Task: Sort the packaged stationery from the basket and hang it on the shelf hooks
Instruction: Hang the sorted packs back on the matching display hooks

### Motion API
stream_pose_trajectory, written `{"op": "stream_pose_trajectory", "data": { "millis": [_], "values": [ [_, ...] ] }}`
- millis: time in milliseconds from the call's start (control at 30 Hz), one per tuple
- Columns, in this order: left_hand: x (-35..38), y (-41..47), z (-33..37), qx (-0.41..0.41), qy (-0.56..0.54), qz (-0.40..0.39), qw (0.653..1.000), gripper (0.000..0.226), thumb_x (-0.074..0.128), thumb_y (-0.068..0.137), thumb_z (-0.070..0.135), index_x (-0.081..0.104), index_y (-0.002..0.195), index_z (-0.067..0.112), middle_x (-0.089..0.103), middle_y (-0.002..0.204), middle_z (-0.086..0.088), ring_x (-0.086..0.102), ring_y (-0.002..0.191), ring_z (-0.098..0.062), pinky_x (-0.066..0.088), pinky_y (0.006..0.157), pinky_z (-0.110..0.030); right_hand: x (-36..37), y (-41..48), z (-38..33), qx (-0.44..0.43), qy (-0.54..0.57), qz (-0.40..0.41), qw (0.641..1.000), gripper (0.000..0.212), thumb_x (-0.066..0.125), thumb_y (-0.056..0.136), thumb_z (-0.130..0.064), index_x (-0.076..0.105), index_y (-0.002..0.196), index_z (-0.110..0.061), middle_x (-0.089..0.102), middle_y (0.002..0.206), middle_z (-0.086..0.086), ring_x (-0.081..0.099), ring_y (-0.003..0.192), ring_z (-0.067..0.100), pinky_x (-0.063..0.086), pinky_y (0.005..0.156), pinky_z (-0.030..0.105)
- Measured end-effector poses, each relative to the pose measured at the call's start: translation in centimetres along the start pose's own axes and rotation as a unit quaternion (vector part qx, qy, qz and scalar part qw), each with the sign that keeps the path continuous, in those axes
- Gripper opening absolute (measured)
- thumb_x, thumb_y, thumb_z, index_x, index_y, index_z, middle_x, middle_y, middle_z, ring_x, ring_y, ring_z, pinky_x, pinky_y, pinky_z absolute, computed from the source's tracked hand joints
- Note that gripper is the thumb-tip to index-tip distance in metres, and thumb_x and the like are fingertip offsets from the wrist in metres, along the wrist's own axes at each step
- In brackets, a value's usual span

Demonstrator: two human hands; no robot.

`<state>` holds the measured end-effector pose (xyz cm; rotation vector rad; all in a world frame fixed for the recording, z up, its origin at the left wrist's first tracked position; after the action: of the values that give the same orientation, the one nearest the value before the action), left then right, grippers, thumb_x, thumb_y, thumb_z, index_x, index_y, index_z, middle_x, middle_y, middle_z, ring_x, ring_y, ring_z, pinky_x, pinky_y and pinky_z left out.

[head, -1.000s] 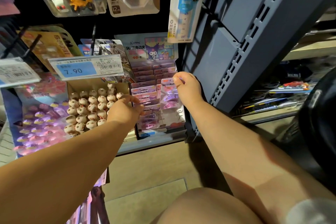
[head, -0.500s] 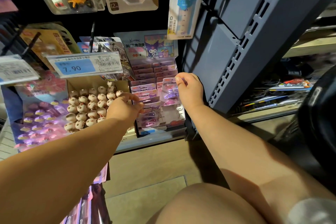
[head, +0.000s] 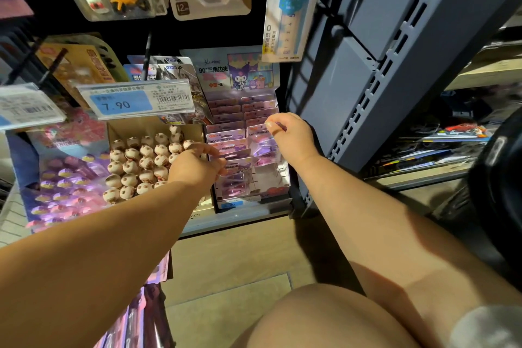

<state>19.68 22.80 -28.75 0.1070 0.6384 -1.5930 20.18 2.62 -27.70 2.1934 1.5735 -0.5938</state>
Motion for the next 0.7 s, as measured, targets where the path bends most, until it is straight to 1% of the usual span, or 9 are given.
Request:
{"op": "stream_pose_trajectory", "data": {
  "millis": [100, 167, 233, 300, 367, 467, 633, 700],
  "values": [
    [0.0, 0.0, 0.0, 0.003, 0.004, -0.003, 1.000, 0.008, 0.066, 0.092, 0.020, 0.062, 0.090, 0.027, 0.071, 0.079, 0.001, 0.060, 0.062, -0.011, 0.042, 0.050, -0.021, 0.0, 0.1, 0.4, 0.014, -0.005, -0.014, 1.000, 0.018, 0.053, 0.096, -0.014, 0.070, 0.102, -0.011, 0.059, 0.112, 0.003, 0.054, 0.098, 0.015, 0.038, 0.086, 0.022],
    [0.0, -0.1, 0.0, 0.004, 0.002, -0.004, 1.000, 0.006, 0.066, 0.092, 0.019, 0.063, 0.093, 0.025, 0.071, 0.079, 0.001, 0.060, 0.063, -0.011, 0.043, 0.051, -0.022, 0.3, -0.1, 1.2, 0.042, -0.008, -0.042, 0.998, 0.019, 0.053, 0.096, -0.010, 0.071, 0.101, -0.011, 0.061, 0.117, 0.006, 0.056, 0.104, 0.018, 0.039, 0.089, 0.022],
    [0.0, -0.2, 0.0, 0.005, 0.000, -0.002, 1.000, 0.006, 0.065, 0.092, 0.019, 0.063, 0.096, 0.023, 0.071, 0.078, 0.001, 0.061, 0.064, -0.011, 0.043, 0.052, -0.022, 0.6, -0.4, 1.8, 0.079, 0.005, -0.053, 0.995, 0.020, 0.054, 0.096, -0.011, 0.071, 0.106, -0.012, 0.063, 0.122, 0.006, 0.057, 0.109, 0.017, 0.039, 0.089, 0.020],
    [0.0, -0.1, 0.1, 0.004, -0.003, -0.003, 1.000, 0.006, 0.065, 0.092, 0.019, 0.063, 0.095, 0.023, 0.071, 0.077, 0.002, 0.061, 0.064, -0.012, 0.044, 0.053, -0.022, 0.5, -0.4, 1.9, 0.094, 0.025, -0.044, 0.994, 0.020, 0.056, 0.096, -0.015, 0.070, 0.110, -0.013, 0.063, 0.122, 0.004, 0.056, 0.102, 0.013, 0.039, 0.086, 0.020],
    [0.0, -0.1, 0.2, 0.005, -0.002, -0.006, 1.000, 0.007, 0.065, 0.093, 0.018, 0.062, 0.091, 0.025, 0.071, 0.077, 0.002, 0.061, 0.064, -0.012, 0.044, 0.053, -0.022, 0.4, -0.3, 1.6, 0.104, 0.042, -0.044, 0.993, 0.018, 0.056, 0.097, -0.017, 0.070, 0.108, -0.014, 0.064, 0.119, 0.002, 0.054, 0.097, 0.011, 0.040, 0.083, 0.022],
    [0.0, -0.1, 0.3, 0.005, 0.004, -0.006, 1.000, 0.010, 0.065, 0.093, 0.019, 0.061, 0.088, 0.027, 0.071, 0.078, 0.002, 0.062, 0.066, -0.013, 0.045, 0.053, -0.023, 0.4, -0.3, 1.4, 0.119, 0.050, -0.049, 0.990, 0.016, 0.056, 0.096, -0.018, 0.069, 0.105, -0.018, 0.063, 0.115, -0.001, 0.054, 0.095, 0.012, 0.040, 0.080, 0.023],
    [0.0, 0.0, 0.4, 0.001, 0.007, -0.006, 1.000, 0.006, 0.065, 0.092, 0.020, 0.063, 0.093, 0.025, 0.072, 0.079, 0.000, 0.062, 0.067, -0.016, 0.049, 0.056, -0.025, 0.3, -0.3, 1.4, 0.136, 0.068, -0.036, 0.988, 0.011, 0.058, 0.094, -0.016, 0.067, 0.093, -0.022, 0.060, 0.098, -0.008, 0.055, 0.089, 0.012, 0.040, 0.064, 0.017],
    [-0.1, -0.3, 0.3, 0.007, 0.011, -0.009, 1.000, 0.005, 0.065, 0.093, 0.020, 0.063, 0.095, 0.025, 0.072, 0.079, 0.000, 0.063, 0.068, -0.014, 0.050, 0.057, -0.025, 0.3, -0.4, 1.3, 0.134, 0.079, -0.018, 0.988, 0.011, 0.060, 0.092, -0.014, 0.068, 0.090, -0.022, 0.062, 0.091, -0.012, 0.057, 0.089, 0.011, 0.042, 0.069, 0.018]
  ]
}}
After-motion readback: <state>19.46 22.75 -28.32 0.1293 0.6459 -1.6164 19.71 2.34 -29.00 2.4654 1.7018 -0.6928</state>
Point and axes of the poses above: each hand's wrist, its own y-axis towards the middle knuckle, its own x-axis out of the palm, z = x × y, the point moved 3 cm from there along y, towards the middle knuckle
